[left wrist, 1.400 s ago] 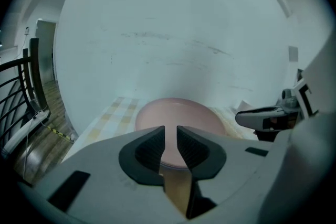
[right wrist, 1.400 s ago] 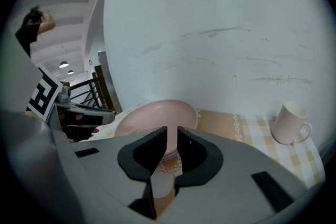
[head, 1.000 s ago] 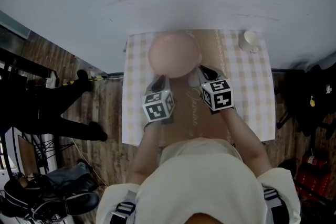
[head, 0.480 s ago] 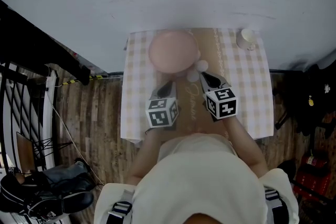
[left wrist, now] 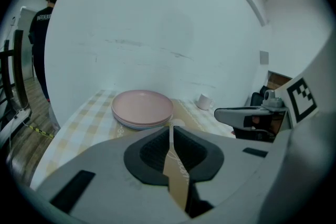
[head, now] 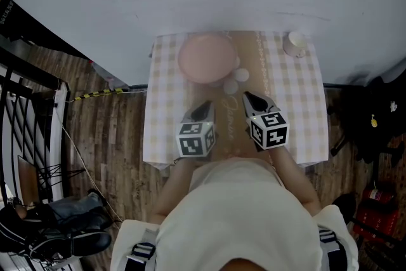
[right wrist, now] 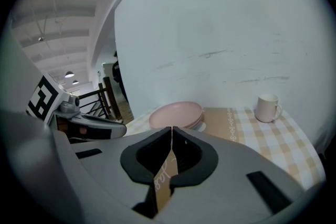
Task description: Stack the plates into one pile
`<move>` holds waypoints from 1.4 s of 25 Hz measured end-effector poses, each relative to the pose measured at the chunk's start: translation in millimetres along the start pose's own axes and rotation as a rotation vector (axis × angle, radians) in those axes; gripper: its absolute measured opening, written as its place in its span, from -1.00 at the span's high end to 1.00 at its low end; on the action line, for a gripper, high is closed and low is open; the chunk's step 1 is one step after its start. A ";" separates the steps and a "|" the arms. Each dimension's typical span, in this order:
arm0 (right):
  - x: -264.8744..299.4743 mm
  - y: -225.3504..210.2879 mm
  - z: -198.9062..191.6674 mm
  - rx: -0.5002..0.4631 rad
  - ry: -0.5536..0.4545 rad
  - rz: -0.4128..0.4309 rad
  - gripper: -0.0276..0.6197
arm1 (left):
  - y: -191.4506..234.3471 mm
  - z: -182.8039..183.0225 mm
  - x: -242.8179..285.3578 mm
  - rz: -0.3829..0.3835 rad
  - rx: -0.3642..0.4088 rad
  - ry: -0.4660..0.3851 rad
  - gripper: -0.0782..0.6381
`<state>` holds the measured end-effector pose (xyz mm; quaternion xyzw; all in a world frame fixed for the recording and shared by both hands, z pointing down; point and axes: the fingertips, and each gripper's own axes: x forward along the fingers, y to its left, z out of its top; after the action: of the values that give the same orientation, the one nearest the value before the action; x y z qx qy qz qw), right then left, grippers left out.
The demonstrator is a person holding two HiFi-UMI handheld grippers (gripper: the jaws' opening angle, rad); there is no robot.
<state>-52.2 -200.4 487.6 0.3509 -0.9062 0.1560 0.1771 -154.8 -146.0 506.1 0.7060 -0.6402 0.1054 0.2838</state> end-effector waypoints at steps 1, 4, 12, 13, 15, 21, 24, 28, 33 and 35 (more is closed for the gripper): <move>-1.6 1.1 -1.3 0.001 0.000 0.002 0.90 | -1.1 -1.0 -1.5 -0.003 0.000 0.000 0.71; -5.7 3.6 -3.4 0.007 -0.004 0.007 0.90 | -3.0 -3.5 -5.3 -0.008 -0.004 0.000 0.72; -11.1 8.3 -6.6 0.018 -0.006 0.015 0.91 | -0.4 -6.7 -10.4 -0.001 -0.014 -0.003 0.72; -11.9 9.6 -6.6 0.017 -0.007 0.018 0.91 | -0.3 -7.0 -11.3 -0.001 -0.013 -0.004 0.72; -13.9 12.5 -5.8 0.011 -0.013 0.022 0.91 | -0.1 -7.9 -13.2 -0.002 -0.013 -0.005 0.72; -17.9 18.1 -4.5 0.000 -0.032 0.022 0.91 | 3.3 -12.7 -17.9 0.000 -0.019 -0.003 0.72; -18.4 19.3 -4.1 0.000 -0.034 0.024 0.91 | 4.3 -12.9 -19.1 0.001 -0.019 -0.005 0.72; -19.5 21.0 -2.5 -0.002 -0.039 0.025 0.91 | 4.4 -11.1 -20.8 0.001 -0.017 -0.009 0.72; -20.7 22.7 -1.4 -0.009 -0.046 0.027 0.91 | 5.0 -11.0 -22.3 0.001 -0.021 -0.012 0.72; -20.7 23.2 -1.3 -0.009 -0.050 0.029 0.91 | 5.5 -11.3 -22.4 0.000 -0.025 -0.013 0.72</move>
<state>-53.6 -171.5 476.2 0.3408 -0.9160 0.1456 0.1539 -161.2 -121.2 505.3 0.7031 -0.6434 0.0928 0.2883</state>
